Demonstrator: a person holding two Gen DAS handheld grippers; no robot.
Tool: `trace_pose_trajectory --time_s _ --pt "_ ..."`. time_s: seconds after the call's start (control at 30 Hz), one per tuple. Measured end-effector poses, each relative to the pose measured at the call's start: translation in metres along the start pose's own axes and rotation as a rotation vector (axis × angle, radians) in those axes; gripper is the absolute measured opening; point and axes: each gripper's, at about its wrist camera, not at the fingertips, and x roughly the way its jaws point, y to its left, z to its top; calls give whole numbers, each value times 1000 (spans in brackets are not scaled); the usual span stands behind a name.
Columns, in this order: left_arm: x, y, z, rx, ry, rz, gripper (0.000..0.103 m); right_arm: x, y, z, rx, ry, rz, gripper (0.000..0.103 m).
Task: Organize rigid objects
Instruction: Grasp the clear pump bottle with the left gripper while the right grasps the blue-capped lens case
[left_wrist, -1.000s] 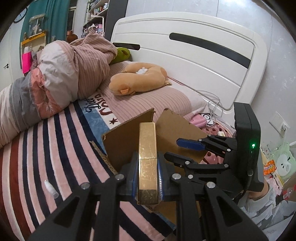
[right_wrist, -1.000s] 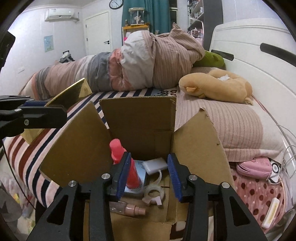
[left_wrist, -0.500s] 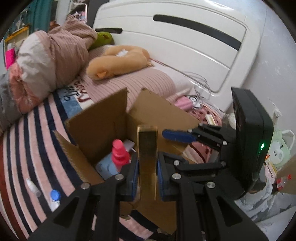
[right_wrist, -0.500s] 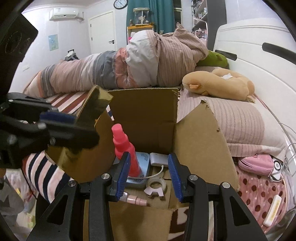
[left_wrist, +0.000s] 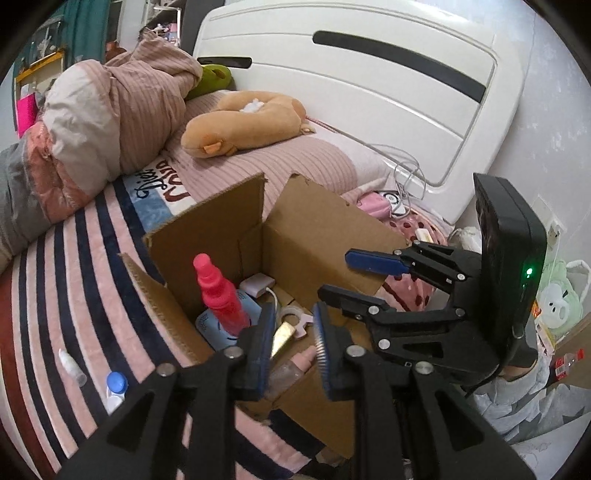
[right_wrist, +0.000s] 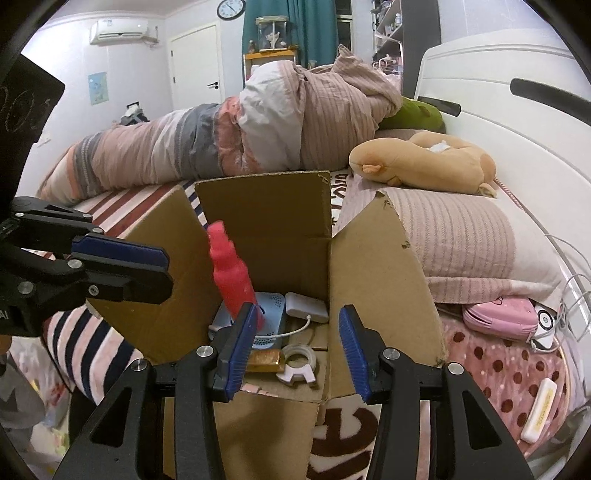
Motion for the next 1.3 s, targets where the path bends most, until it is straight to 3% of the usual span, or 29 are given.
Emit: trace_pose_trajectory --time_s 0.13,0.33,0.53,0.67,0.77,0.87,0.93,1.17,1.3 --pt "-20 7 -2 -9 -51 11 44 -4 7 5 -10 -5 -2 42" --pt "-67 41 -16 -51 -159 79 60 -20 34 23 -41 -58 15 42" --pt "-114 107 -55 -154 -235 235 66 -29 96 48 -97 -120 128 42" --pt "-124 153 -86 -238 -226 305 67 -13 148 58 -153 -101 215 42" --pt "-119 183 -109 -280 -200 349 67 16 186 57 -182 -36 269 43" --pt "-104 211 -128 -342 -158 363 67 45 208 50 -181 26 300 58" --pt "-91 227 -138 -374 -131 348 67 68 220 43 -181 73 309 59" --pt "-42 258 -154 -427 -44 307 67 170 219 0 -141 226 225 63" --pt "-14 265 -149 -441 -16 286 67 203 214 -9 -80 246 224 63"
